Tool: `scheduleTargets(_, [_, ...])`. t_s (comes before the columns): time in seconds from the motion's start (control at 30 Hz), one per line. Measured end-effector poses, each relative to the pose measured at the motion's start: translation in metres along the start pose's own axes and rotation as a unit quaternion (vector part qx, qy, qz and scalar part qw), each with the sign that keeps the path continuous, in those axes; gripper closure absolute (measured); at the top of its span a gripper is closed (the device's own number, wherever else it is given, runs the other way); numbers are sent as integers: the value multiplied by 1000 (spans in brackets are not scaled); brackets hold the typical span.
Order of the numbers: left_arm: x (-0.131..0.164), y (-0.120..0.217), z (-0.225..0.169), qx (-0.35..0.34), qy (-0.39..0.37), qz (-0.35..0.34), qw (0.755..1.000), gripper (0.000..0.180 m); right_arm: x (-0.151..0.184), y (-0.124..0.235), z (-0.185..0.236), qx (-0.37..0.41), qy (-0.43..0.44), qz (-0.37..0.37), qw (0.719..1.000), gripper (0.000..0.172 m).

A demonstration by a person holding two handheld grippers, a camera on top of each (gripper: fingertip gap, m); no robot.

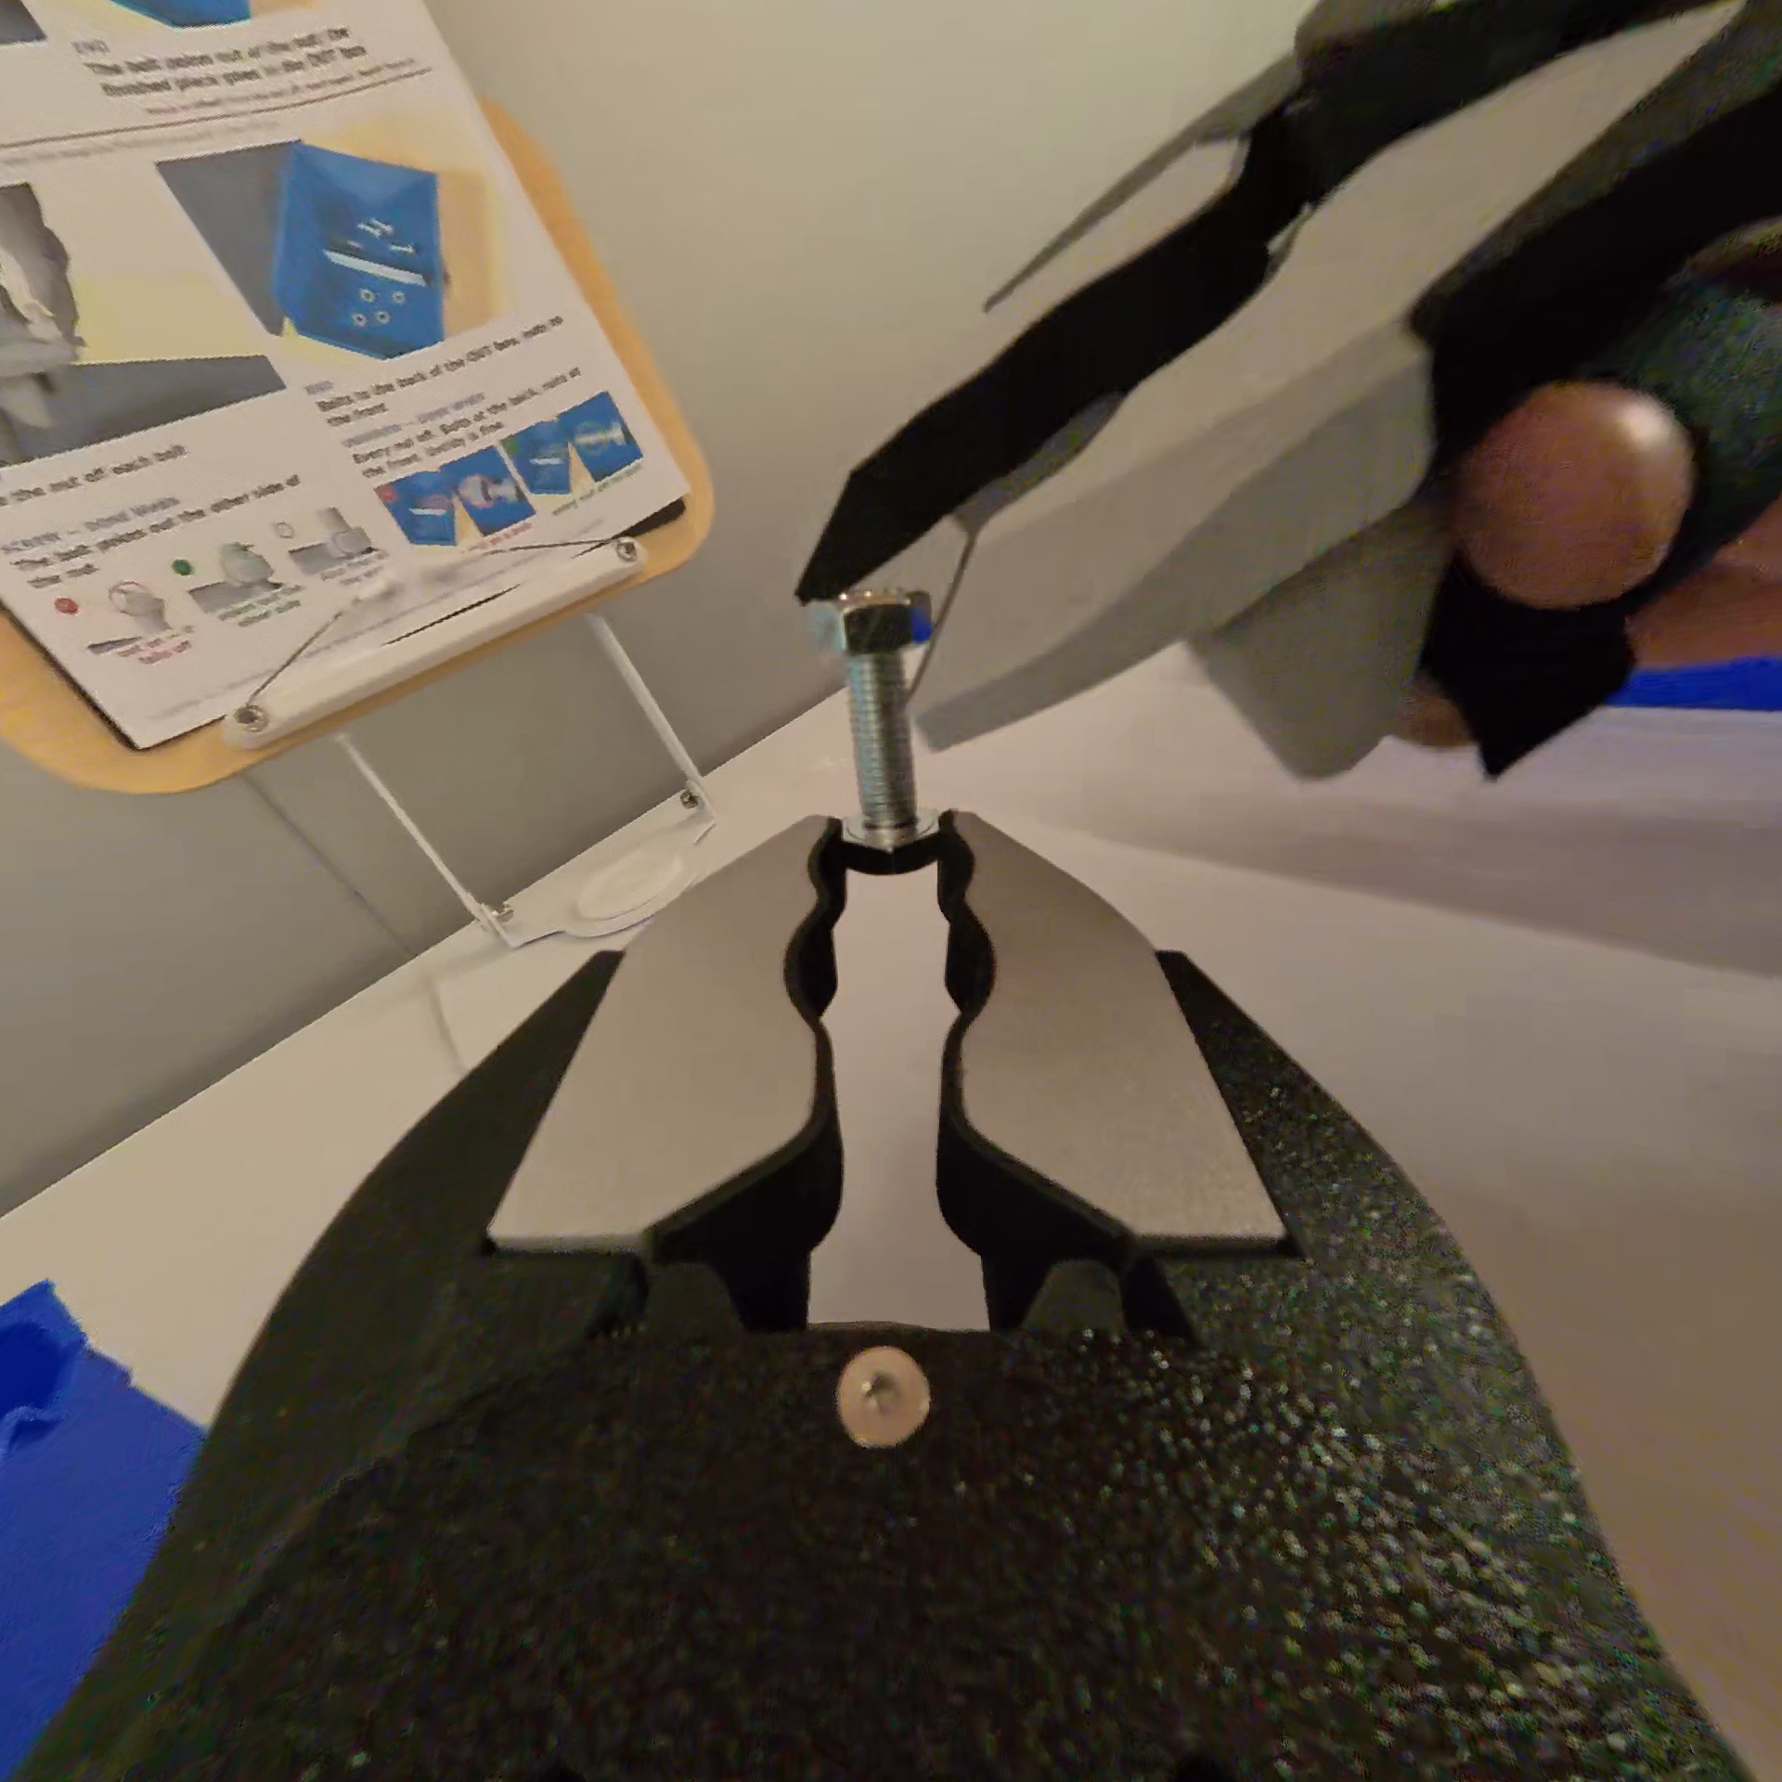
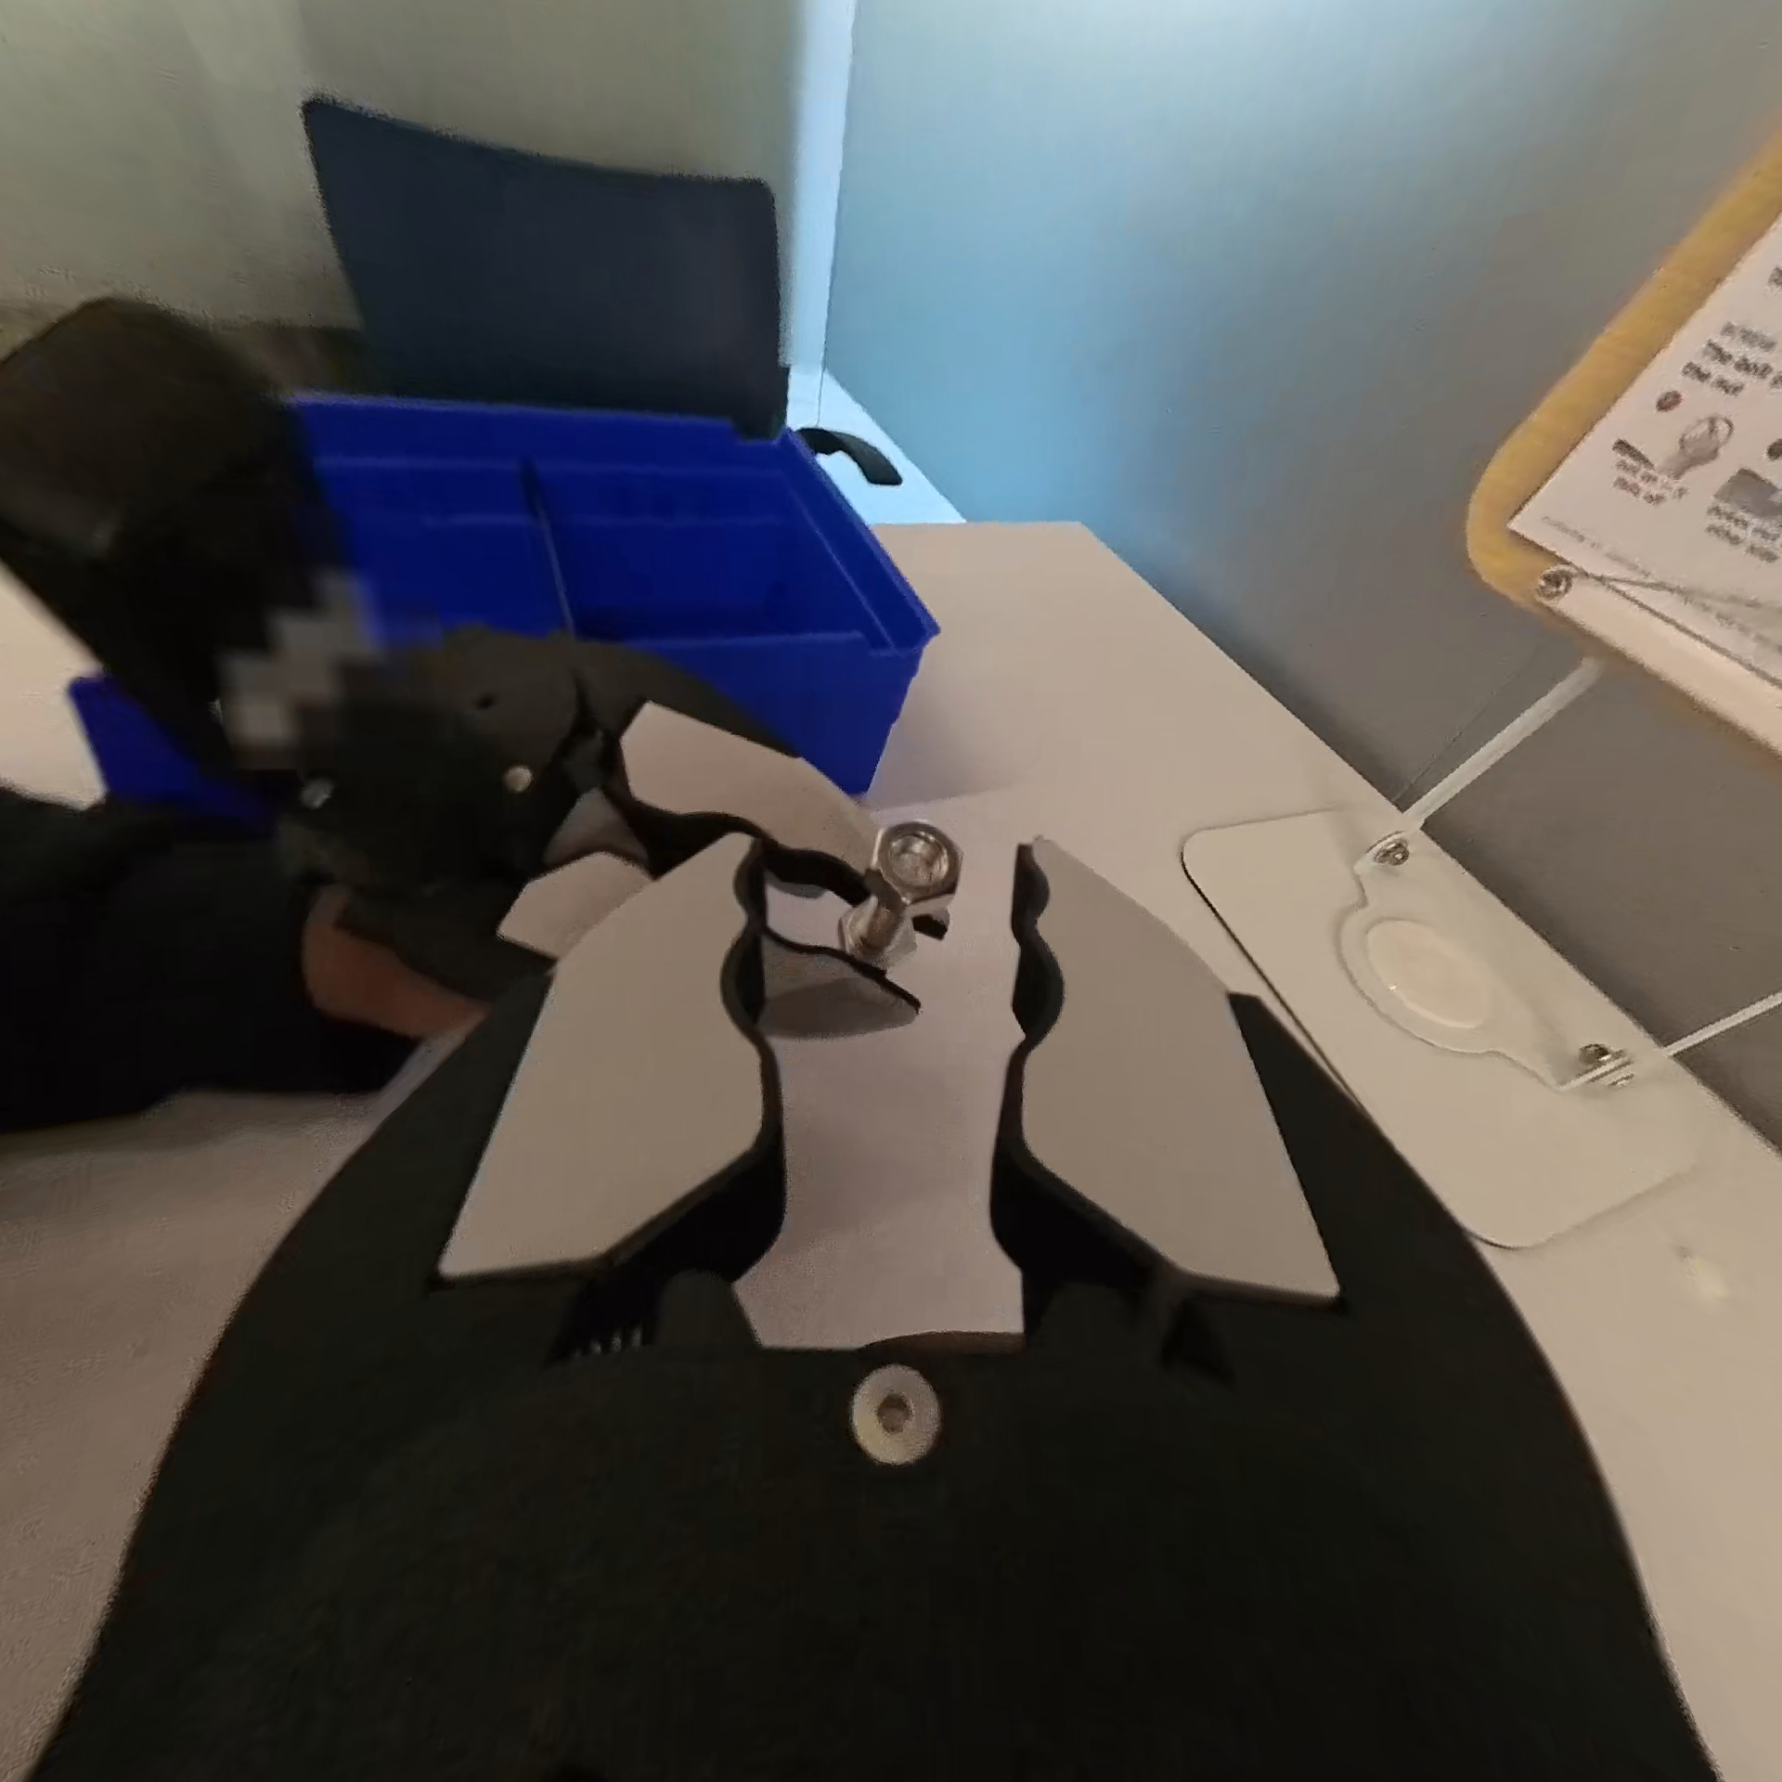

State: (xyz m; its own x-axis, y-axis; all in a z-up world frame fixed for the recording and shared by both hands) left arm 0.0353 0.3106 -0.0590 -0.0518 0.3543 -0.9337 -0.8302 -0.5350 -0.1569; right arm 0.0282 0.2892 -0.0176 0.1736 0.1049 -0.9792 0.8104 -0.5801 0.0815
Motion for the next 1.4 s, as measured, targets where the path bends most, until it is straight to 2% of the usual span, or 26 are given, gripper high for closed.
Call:
scheduleTargets(0.1, [-2, -1, -10, 41, -2, -1, 999, 162, -5, 24, 0, -14, 35, 37, 999, 124])
scheduleTargets(0.17, [-4, -1, -20, 77, -12, -2, 997, 162, -3, 41, 3, -33, 65, 91, 993, 127])
scheduleTargets(0.3, [-8, -1, -40, 124, -74, 9, 989, 162, 5, 69, 17, -79, 156, 196, 965, 129])
scheduleTargets(0.47, [-12, 0, -60, 162, -128, 13, 978, 162, 5, 77, 28, -113, 195, 215, 950, 130])
scheduleTargets(0.6, [-15, 0, -70, 177, -149, 10, 973, 162, 14, 74, 32, -123, 187, 223, 949, 137])
scheduleTargets(0.7, [-14, 0, -69, 173, -173, 15, 969, 162, 20, 70, 32, -103, 169, 236, 951, 154])
scheduleTargets(0.77, [-11, 0, -65, 156, -197, 26, 968, 162, 23, 69, 28, -71, 123, 237, 961, 154])
scheduleTargets(0.87, [-5, -2, -58, 121, -253, 51, 958, 162, 33, 67, 22, -6, -13, 238, 971, 154])
scheduleTargets(0.93, [-1, -3, -58, 116, -270, 62, 954, 162, 37, 68, 21, 10, -44, 229, 972, 154])
scheduleTargets(0.97, [0, -3, -58, 117, -262, 62, 956, 162, 38, 69, 20, 7, -33, 225, 974, 154])
scheduleTargets(1.03, [-1, -3, -58, 119, -234, 60, 963, 162, 36, 72, 21, -9, 3, 219, 976, 131])
scheduleTargets(1.1, [-1, -2, -58, 125, -215, 56, 967, 162, 32, 75, 21, -25, 52, 210, 976, 126])
scheduleTargets(1.4, [4, 2, -64, 174, -216, 66, 958, 162, 38, 76, 25, -91, 202, 235, 946, 139])
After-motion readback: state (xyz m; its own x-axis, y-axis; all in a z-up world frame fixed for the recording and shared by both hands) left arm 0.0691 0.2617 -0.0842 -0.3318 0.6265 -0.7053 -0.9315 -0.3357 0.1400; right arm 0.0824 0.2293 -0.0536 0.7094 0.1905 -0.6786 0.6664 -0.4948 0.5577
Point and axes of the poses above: each gripper's, where its closed fingertips meet, y back along the fingers, x out of its underside, z = x × y across the jaws, the point moved 1 cm from there along y, back along the fingers, and after that the axes turned 11 degrees about -z, right-handed, at the moved point
